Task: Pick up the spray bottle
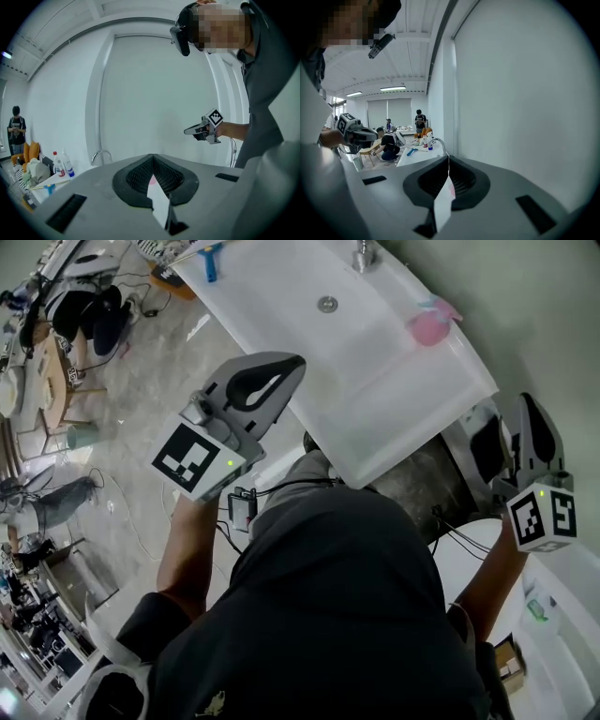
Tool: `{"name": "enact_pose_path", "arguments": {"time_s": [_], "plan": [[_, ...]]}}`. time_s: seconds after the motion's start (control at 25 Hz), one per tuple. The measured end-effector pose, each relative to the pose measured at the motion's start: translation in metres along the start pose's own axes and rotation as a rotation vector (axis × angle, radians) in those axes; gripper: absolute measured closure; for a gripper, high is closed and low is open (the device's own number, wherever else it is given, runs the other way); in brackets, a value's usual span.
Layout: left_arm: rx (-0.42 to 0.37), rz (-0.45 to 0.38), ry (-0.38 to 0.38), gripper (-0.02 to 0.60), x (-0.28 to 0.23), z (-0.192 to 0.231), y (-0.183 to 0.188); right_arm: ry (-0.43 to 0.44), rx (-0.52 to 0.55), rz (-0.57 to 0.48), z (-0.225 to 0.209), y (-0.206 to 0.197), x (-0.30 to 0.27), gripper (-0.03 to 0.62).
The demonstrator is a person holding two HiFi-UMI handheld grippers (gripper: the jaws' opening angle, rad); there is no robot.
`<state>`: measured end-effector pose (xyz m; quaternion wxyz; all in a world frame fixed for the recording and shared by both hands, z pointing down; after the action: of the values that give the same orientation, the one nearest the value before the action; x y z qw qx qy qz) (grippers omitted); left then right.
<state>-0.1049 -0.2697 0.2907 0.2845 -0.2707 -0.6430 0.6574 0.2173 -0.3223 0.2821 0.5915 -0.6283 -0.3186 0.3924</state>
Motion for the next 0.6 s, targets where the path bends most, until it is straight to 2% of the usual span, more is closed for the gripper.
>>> {"name": "enact_pose_path", "arguments": {"time_s": [0.24,0.6], "plan": [[0.033,-0.022,-0.082,0.578,-0.01,-0.003,-0.011,-0.054,0.004,0.022,0.011,-0.004,0.012,0.585],[0.11,-0.067,-0.191,0.578,-0.024,0.018,-0.011,-0.154,0.023,0.08,0.024,0.004,0.004,0.585]]}}
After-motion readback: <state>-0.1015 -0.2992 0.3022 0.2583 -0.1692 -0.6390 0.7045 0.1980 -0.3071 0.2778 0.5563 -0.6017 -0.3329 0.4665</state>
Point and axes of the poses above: the fingertips, and each gripper's own axes: x backward along the fingers, z to its left, y out of its top, the point moved 3 cm from there along x, backward along the fingers, and after that the axes turned 14 degrees about -z, right-handed, at the moved point
